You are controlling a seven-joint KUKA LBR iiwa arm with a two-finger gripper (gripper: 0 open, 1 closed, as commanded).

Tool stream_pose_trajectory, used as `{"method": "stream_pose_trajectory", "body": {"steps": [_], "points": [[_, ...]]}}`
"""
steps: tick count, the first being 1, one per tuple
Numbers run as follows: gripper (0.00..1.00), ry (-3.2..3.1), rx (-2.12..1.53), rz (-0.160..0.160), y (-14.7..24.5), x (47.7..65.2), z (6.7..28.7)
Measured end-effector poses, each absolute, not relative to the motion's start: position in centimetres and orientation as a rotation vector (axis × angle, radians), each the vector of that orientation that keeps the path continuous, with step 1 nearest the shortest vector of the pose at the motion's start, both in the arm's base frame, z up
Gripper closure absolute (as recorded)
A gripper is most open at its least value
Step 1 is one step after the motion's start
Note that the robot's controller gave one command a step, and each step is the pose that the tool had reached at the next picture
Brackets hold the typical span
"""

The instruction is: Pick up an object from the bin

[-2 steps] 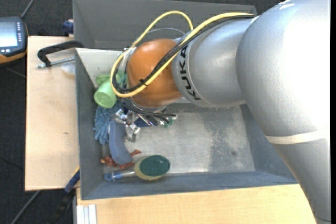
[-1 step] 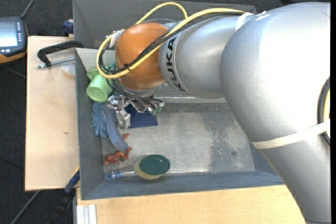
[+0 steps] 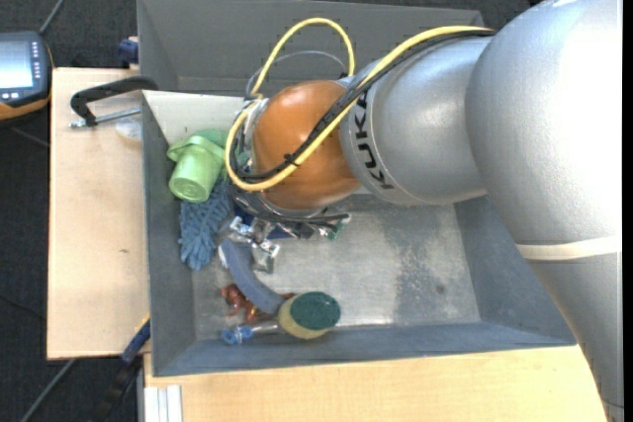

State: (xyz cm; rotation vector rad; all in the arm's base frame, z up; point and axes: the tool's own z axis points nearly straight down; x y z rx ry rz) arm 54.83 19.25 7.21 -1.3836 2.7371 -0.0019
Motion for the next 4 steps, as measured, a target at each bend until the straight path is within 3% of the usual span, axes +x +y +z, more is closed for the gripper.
{"method": "stream_pose_trajectory", "body": {"steps": [1,2,3,4], "points": [[1.0,2.596,-1.611,-0.012,19.8,56.1,14.4],[1.0,2.691,-1.443,0.0,18.4,49.6,9.6],[1.0,2.699,-1.407,0.004,15.4,54.6,7.0],[1.0,2.617,-1.544,-0.002,20.9,53.0,7.2]]}}
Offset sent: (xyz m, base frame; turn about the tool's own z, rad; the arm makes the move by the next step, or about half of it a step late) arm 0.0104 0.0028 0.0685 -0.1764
